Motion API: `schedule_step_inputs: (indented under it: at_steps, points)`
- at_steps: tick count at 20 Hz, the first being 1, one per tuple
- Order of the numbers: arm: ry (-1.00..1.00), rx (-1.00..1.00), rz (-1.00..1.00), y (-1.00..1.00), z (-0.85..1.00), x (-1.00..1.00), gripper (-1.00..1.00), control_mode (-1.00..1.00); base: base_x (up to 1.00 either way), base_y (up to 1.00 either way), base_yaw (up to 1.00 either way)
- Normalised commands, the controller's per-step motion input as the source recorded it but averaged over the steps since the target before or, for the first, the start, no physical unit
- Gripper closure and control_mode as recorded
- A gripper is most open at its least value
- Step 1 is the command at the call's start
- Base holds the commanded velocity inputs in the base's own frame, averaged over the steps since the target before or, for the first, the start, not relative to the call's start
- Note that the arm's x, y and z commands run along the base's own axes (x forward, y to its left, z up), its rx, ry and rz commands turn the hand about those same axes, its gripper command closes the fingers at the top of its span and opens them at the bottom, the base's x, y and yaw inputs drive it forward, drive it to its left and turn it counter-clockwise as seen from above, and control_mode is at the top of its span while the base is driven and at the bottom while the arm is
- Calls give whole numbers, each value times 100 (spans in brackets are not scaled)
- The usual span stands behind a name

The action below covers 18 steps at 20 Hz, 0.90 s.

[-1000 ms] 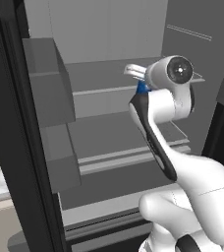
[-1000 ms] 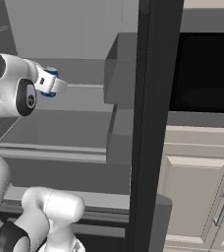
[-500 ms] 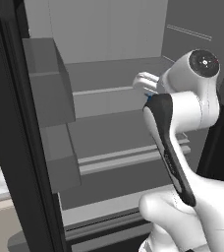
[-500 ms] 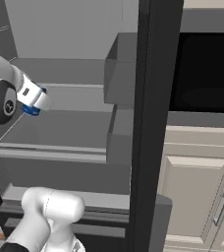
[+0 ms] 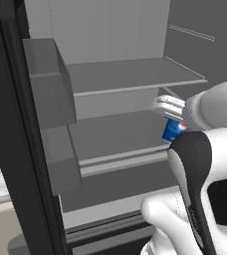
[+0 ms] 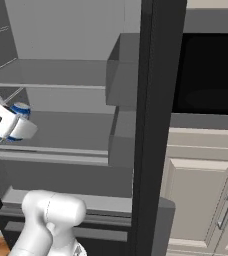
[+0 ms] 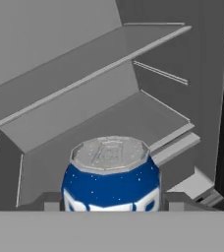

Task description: Open the fridge, grab two sodas, and place both sodas inside the bowl with ice on the dining counter.

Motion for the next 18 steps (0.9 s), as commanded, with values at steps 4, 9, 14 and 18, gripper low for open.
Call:
schedule_step_inputs:
  at_steps: [4, 9, 14, 18]
  points:
    - [0, 7, -1, -6, -2, -74, 100, -100, 0, 0, 0]
    - [0, 5, -2, -8, -7, -22, 100, -100, 0, 0, 0]
    - [0, 0, 0, 0, 0, 0, 100, 100, -57, 11, -11]
    - [0, 0, 0, 0, 0, 0, 100, 100, -100, 29, -20]
